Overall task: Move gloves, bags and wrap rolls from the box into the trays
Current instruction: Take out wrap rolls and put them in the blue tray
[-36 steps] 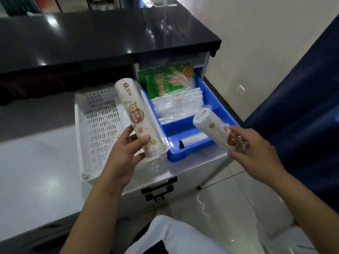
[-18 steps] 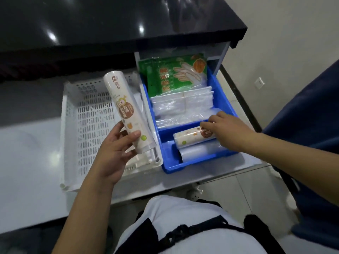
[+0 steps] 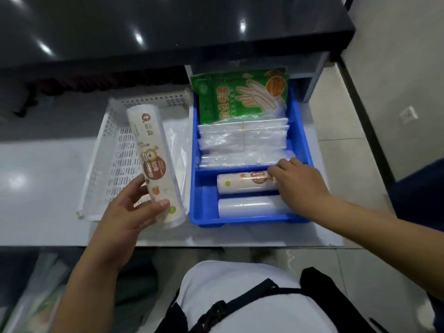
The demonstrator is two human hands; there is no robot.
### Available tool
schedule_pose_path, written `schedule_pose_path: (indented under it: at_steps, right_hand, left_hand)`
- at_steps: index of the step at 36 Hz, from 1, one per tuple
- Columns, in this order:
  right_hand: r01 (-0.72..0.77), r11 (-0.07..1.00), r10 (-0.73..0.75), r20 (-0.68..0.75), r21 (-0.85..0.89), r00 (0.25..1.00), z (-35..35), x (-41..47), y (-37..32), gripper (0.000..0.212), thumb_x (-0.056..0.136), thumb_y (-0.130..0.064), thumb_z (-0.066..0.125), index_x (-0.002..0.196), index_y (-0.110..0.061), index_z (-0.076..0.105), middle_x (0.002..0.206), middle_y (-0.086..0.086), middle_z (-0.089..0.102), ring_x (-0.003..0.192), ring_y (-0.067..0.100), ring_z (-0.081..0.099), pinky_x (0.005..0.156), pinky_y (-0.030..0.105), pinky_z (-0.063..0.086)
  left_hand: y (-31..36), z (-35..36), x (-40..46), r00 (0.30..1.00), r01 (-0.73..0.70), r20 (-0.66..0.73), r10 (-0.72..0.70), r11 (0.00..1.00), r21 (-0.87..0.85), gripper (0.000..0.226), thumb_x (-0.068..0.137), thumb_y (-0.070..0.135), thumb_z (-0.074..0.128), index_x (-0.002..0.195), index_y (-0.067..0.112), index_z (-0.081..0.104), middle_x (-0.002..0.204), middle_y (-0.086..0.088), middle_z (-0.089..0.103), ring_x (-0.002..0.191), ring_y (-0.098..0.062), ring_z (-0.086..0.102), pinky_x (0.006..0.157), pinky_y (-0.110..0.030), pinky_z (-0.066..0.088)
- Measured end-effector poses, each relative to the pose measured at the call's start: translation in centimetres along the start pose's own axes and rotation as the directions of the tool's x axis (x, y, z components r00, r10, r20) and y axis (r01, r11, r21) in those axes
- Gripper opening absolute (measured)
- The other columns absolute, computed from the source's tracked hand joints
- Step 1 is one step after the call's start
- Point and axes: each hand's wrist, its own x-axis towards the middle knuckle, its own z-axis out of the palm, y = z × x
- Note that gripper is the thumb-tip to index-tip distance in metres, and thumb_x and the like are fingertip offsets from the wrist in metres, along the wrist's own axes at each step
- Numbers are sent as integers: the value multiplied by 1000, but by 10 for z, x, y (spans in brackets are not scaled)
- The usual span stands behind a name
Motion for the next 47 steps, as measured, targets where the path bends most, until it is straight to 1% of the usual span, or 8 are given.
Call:
schedule_pose_path:
  at_steps: [5, 9, 15, 19, 25, 31, 36, 47]
  right_hand:
    - [-42, 997, 43, -15, 64, 999, -5, -5, 8, 30, 90, -16, 56, 120, -17, 60, 114, 7, 63, 107, 31, 53, 80, 40, 41]
    - [-117, 939, 178, -166, 324, 970, -24, -22, 28, 33, 88, -18, 67, 120, -17, 64, 118, 7, 65, 110, 30, 53, 89, 41, 43]
    - [-166, 706, 459, -267, 688, 847, -42, -66, 60, 41, 91, -22, 66, 131, -25, 58, 128, -3, 61, 114, 12, 55, 97, 29, 45]
    - [-191, 663, 477, -212, 724, 853, -37, -95, 47, 44, 91, -22, 65, 133, -27, 56, 132, -6, 59, 118, 9, 54, 98, 27, 44]
    - [-248, 700, 383, -59, 670, 922, -13, -112, 10, 50, 89, -19, 68, 137, -26, 55, 143, -6, 51, 129, 10, 46, 105, 17, 30]
    - [-256, 789, 387, -126, 559, 914, -4, -106, -12, 47, 86, -21, 71, 131, -21, 57, 141, 0, 49, 129, 15, 41, 106, 40, 39]
    - [-264, 844, 348, -101, 467, 932, -2, -100, -14, 54, 89, -35, 65, 140, -26, 49, 152, 0, 42, 144, 22, 31, 113, 44, 29]
    - [-233, 851, 309, -90, 471, 947, 6, -97, -9, 59, 89, -33, 65, 145, -25, 45, 155, 0, 38, 145, 20, 30, 116, 46, 29]
  left_hand:
    - [23, 31, 2, 997, -31, 71, 5, 930, 366, 69, 65, 23, 85, 123, 51, 61, 115, 19, 70, 103, -4, 69, 68, -20, 59]
    - [34, 65, 13, 978, -172, 201, 58, 770, 614, 73, 72, 12, 86, 119, 60, 56, 106, 19, 68, 96, 1, 66, 67, -17, 57]
    - [34, 122, 34, 874, -487, 481, 71, 137, 863, 72, 80, 34, 72, 143, 47, 38, 127, 13, 57, 107, -19, 61, 81, -35, 50]
    - [15, 150, 47, 803, -590, 594, 44, -85, 803, 64, 88, 30, 58, 145, 47, 34, 133, 12, 55, 115, -22, 59, 76, -34, 48]
    - [9, 145, 64, 808, -584, 587, 52, -55, 810, 63, 88, 39, 61, 143, 53, 36, 135, 21, 57, 113, -14, 60, 63, -29, 33]
    - [3, 143, 65, 835, -550, 549, 36, 33, 834, 67, 87, 35, 61, 145, 55, 32, 140, 23, 54, 115, -14, 60, 69, -27, 36]
    - [-5, 137, 58, 862, -507, 495, 114, 223, 832, 55, 83, 28, 67, 128, 47, 43, 128, 18, 59, 107, -15, 59, 70, -30, 42]
    - [-32, 128, 26, 879, -448, 355, 318, 297, 843, 44, 87, 8, 69, 129, 19, 66, 132, 0, 64, 120, -23, 58, 100, -37, 48]
